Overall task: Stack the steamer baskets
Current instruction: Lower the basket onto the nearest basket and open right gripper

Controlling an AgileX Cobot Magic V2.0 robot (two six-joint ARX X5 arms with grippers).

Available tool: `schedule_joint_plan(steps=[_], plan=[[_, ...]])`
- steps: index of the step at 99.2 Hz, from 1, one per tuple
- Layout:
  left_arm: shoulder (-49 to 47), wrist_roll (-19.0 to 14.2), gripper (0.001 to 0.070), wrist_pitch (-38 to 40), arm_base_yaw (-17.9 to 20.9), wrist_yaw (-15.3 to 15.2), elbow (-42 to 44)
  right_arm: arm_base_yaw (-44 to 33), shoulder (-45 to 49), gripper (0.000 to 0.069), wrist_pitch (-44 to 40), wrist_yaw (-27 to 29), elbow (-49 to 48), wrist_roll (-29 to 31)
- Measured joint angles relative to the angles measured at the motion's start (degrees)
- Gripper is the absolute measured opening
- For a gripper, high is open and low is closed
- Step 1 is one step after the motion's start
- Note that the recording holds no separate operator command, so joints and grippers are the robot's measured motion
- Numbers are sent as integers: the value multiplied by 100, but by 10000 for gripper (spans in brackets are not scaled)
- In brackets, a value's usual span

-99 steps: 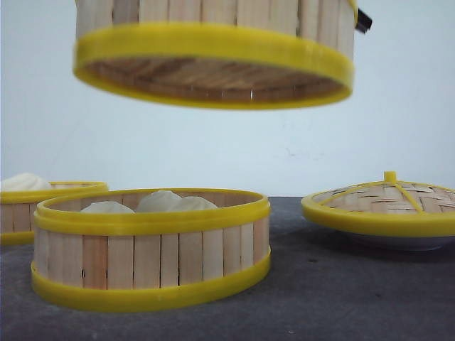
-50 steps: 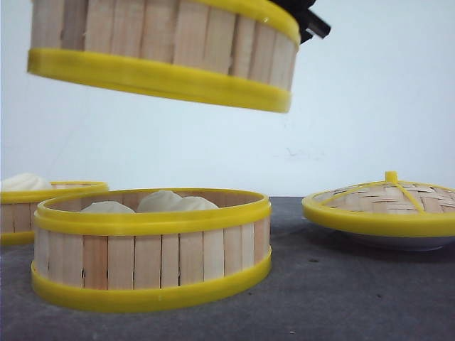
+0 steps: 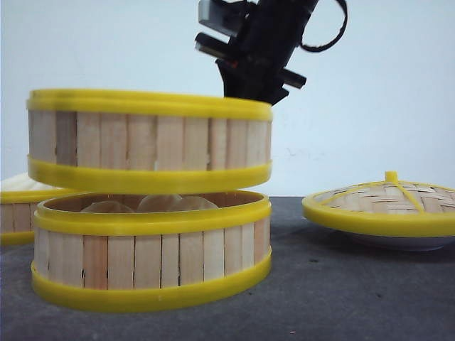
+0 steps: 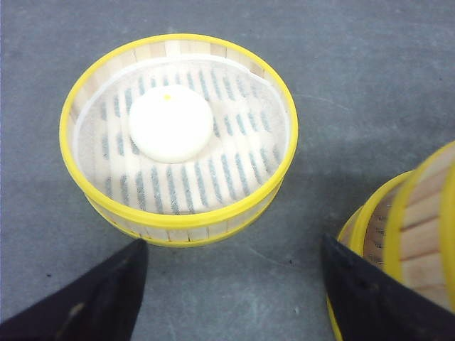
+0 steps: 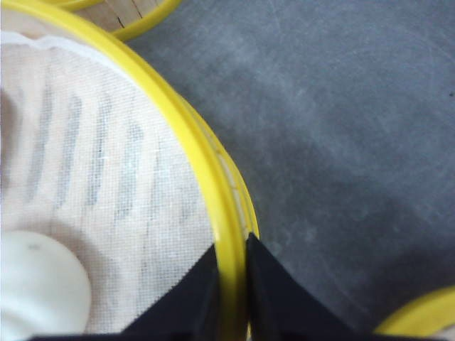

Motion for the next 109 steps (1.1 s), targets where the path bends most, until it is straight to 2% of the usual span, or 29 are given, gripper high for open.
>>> schedule_joint_plan(steps=[38,79,86,100,109], plan=[[0,0,470,-17,0,0,0,0,247,26,26,232,0,0],[0,0,470,-22,0,2,0,-7,415,27,116,236,0,2],[0,0,470,-22,0,0,0,-42,415,84,149,229,0,2],[0,0,470,-22,0,0,0,-90,415,329,184,225,4,7],[11,0,470,0,0,0,0,-153,407,391,61,219,85,7]])
